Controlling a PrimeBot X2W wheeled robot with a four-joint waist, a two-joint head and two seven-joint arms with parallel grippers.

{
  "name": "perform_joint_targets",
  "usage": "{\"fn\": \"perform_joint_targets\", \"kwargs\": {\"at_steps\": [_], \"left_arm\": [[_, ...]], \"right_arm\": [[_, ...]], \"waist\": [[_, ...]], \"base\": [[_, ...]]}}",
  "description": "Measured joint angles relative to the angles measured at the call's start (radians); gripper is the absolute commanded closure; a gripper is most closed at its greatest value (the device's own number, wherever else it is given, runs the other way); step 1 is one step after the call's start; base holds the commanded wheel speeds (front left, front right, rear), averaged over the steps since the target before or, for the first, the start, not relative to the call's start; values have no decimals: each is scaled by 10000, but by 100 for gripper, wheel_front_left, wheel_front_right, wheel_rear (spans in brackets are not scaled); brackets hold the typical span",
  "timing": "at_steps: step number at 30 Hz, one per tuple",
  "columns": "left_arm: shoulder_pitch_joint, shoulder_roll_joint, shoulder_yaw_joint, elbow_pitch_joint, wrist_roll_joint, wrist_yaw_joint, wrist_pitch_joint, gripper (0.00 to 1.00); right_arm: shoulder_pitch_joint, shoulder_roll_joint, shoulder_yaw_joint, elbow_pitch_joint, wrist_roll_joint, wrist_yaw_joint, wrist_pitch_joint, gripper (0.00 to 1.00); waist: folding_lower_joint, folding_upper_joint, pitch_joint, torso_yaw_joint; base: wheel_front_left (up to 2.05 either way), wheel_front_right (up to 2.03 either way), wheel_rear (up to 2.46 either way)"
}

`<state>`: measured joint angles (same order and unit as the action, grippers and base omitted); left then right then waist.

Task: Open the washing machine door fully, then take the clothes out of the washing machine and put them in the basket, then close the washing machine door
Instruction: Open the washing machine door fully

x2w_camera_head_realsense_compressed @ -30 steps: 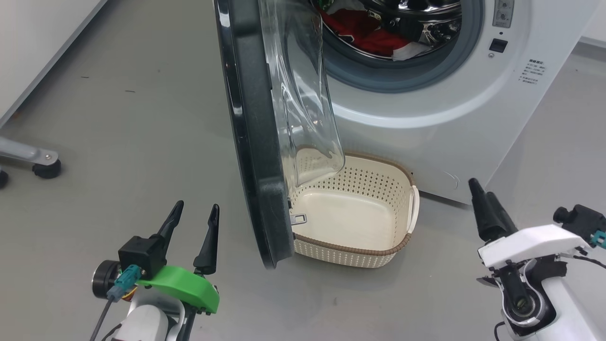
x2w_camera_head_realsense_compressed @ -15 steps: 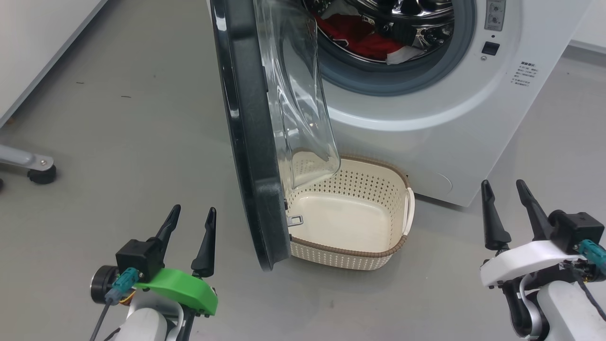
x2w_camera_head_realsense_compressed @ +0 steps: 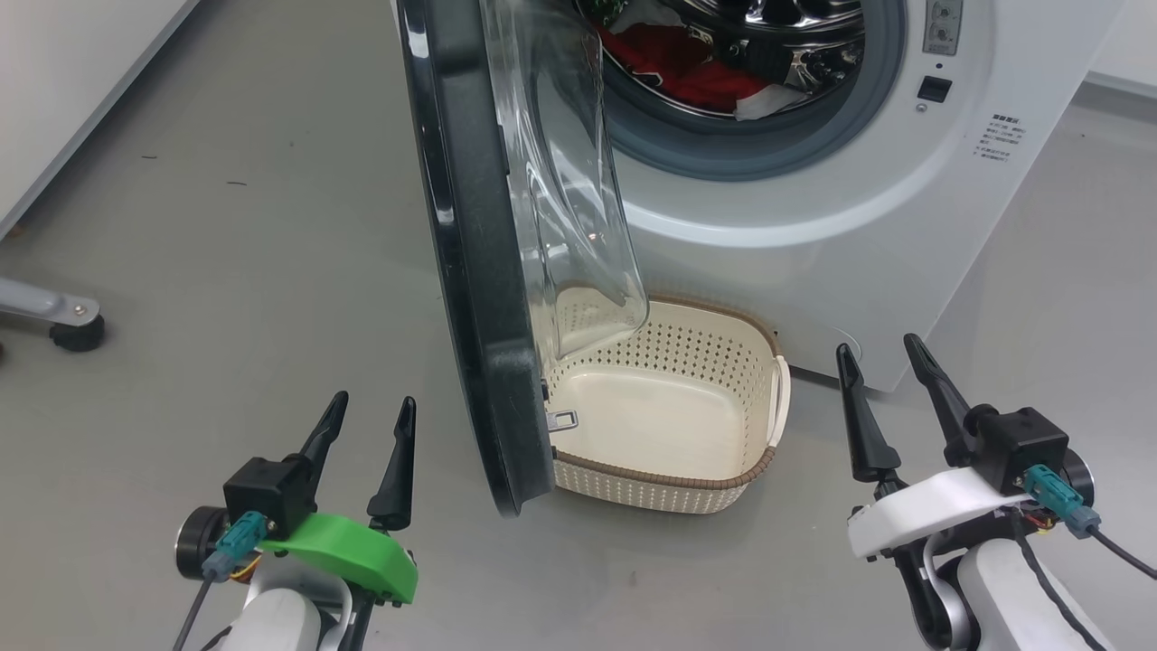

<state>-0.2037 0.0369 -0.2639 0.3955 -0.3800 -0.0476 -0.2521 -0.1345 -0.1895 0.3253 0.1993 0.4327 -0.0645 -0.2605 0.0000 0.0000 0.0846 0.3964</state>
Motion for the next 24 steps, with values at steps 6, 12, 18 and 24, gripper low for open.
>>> {"fn": "perform_joint_targets", "kwargs": {"at_steps": [6,12,18,24], "left_arm": [[0,0,-27,-4,6,81,0,0],[0,0,-13,-8,6,125,0,0],[0,0,-12,-10,8,163,0,0],[0,0,-12,-8,0,173,0,0]], "right_arm": [[41,182,-138,21,-261,-96,0,0],[245,320,-313,105,-499,-178,0,0],[270,447,-391,169,-702,-186,0,0],[361,616,-552,198,-849,-188,0,0]], "waist": [[0,0,6,20],[0,0,19,25],[0,0,50,7],[0,0,60,-20]], "base": [[0,0,0],[0,0,0],[0,0,0],[0,0,0]]}}
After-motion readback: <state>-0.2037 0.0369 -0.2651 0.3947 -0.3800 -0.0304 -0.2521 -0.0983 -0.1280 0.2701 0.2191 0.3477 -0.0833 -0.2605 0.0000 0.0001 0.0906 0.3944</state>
